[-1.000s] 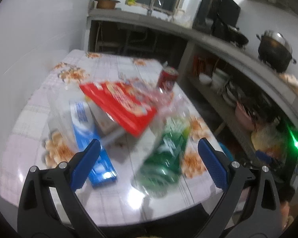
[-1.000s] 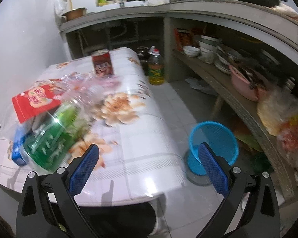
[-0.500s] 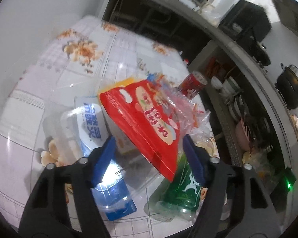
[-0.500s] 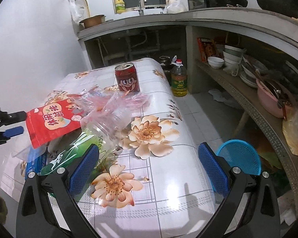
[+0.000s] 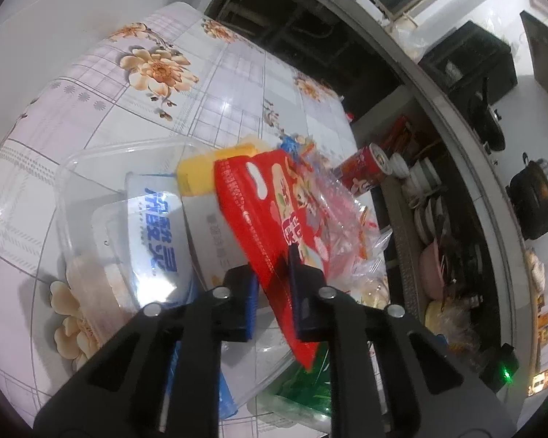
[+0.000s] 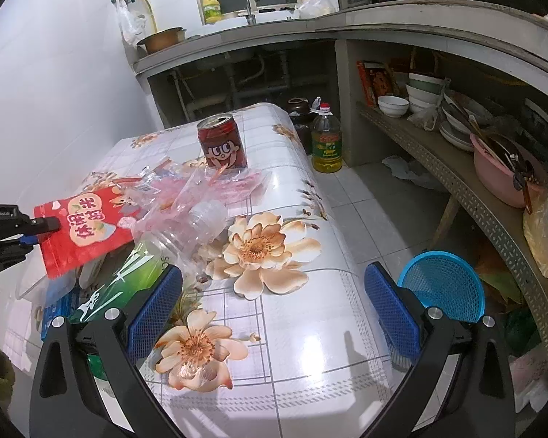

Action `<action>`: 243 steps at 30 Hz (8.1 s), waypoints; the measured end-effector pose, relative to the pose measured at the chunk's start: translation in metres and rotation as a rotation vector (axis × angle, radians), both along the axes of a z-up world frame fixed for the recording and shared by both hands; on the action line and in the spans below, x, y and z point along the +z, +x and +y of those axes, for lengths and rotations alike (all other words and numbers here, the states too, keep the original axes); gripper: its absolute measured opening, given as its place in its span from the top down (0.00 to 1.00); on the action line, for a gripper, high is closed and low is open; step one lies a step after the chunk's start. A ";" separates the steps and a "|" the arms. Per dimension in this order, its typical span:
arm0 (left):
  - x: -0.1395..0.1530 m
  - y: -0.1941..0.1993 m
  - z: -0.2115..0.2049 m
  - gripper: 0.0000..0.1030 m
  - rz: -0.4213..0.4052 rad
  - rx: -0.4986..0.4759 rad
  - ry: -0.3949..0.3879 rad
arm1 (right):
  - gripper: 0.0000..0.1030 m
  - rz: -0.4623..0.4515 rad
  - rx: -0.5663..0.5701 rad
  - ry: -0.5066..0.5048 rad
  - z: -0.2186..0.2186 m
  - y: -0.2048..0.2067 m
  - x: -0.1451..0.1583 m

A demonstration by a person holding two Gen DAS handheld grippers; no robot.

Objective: Collect trash
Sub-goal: 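Reach the left tool to the red snack bag and close on it, then carry the red snack bag with the left tool over the blue wastebasket and release, then return the left tool to the table and grasp the clear plastic container, then lift the clear container with the left tool while the right tool grasps the yellow box, then carry the yellow box with the right tool to the blue wastebasket and release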

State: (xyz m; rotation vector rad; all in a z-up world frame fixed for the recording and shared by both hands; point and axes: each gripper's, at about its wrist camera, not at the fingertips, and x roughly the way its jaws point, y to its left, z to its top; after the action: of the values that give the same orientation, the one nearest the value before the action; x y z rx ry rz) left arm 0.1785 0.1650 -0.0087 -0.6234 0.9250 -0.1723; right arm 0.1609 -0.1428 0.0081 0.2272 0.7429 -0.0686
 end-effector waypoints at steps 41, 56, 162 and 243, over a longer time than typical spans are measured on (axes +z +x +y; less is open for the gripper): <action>0.048 -0.074 0.072 1.00 -0.442 0.047 -0.218 | 0.47 0.324 0.125 0.630 -0.012 0.206 -0.041; 0.045 -0.070 0.072 1.00 -0.440 0.036 -0.223 | 0.87 0.411 0.116 0.585 0.005 0.239 -0.070; 0.077 -0.074 -0.054 0.35 -0.269 -0.045 0.436 | 0.29 0.093 -0.047 0.374 -0.128 -0.003 -0.018; 0.055 -0.072 0.050 0.98 -0.314 0.135 0.138 | 0.71 0.228 0.539 0.332 0.093 0.167 0.075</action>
State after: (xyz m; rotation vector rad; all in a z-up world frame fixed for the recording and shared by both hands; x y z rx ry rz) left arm 0.1066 0.2153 0.0463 -0.5108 0.5845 -0.0811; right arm 0.3275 -0.0502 0.0830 0.3317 1.0205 0.5520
